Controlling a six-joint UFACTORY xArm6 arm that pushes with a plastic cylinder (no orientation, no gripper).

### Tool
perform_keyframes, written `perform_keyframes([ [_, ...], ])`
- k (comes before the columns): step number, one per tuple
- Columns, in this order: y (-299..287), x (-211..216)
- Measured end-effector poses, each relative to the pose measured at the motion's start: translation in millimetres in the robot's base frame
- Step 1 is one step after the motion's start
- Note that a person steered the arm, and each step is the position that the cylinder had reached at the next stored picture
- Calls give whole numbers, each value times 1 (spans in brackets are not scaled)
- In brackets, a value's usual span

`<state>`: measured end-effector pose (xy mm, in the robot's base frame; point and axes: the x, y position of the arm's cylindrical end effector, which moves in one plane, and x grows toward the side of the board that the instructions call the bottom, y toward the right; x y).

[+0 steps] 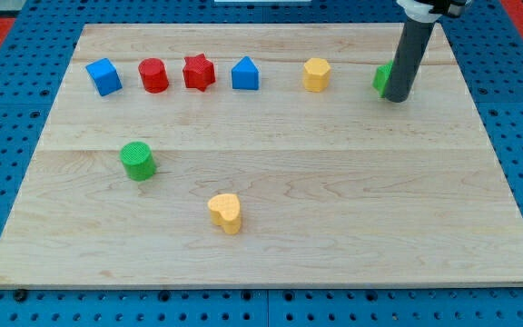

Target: Move yellow heart into yellow hexagon

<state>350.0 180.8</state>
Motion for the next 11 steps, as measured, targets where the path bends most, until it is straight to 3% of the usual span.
perform_keyframes([
  [2,0,-1],
  [5,-4,99],
  [7,-94,195],
  [8,-144,215],
  [11,-213,215],
])
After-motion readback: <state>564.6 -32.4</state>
